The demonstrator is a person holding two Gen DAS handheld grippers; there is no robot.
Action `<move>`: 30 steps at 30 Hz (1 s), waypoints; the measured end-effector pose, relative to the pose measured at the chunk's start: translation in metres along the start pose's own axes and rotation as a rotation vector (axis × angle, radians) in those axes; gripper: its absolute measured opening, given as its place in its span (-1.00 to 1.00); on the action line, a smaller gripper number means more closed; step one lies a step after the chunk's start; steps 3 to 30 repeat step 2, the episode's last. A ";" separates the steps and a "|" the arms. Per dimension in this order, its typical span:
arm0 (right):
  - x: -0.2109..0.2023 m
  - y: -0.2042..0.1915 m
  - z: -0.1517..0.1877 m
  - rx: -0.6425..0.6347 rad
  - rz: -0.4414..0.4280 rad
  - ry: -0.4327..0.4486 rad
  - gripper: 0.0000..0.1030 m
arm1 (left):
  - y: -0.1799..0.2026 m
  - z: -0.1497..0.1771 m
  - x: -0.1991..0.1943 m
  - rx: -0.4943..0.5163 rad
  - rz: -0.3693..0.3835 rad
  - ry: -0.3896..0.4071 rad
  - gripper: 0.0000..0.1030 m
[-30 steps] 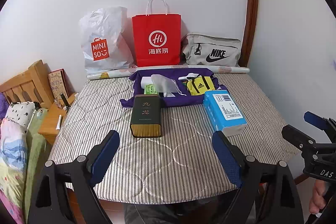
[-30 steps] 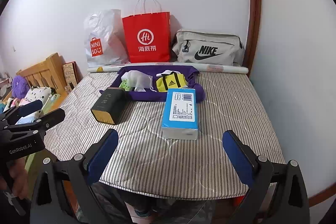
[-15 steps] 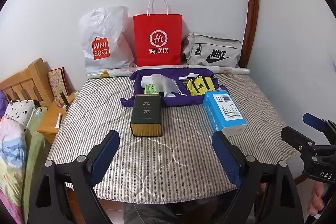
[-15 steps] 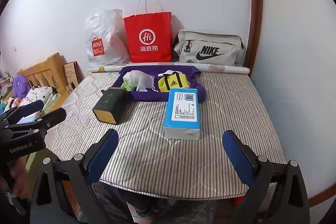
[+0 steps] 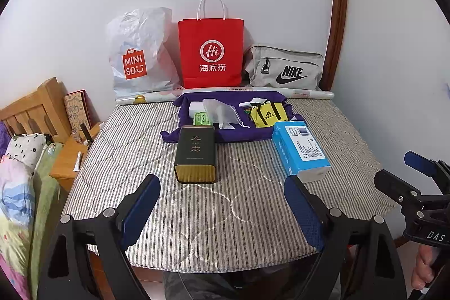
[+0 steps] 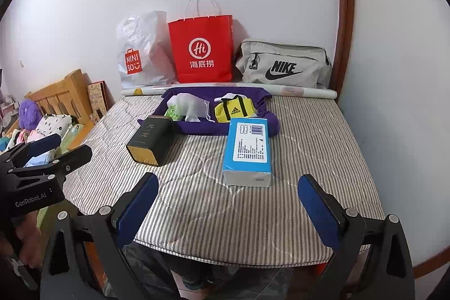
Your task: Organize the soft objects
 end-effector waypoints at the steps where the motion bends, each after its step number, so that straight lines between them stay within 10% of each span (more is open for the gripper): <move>1: 0.002 0.000 0.000 0.001 -0.002 -0.003 0.91 | 0.000 0.001 0.000 0.004 0.001 0.006 0.73; 30: 0.003 0.001 0.000 0.001 -0.003 -0.005 0.91 | 0.001 0.001 0.001 0.010 0.001 0.011 0.73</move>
Point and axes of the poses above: each gripper's, at about its wrist camera, not at the fingertips, and x roughly the way its jaws point, y to its right, z to its underside, the point moved 1 cm from there along x, roughly the way its jaws point, and after that the axes turned 3 degrees about -x, right-handed, at the moved point
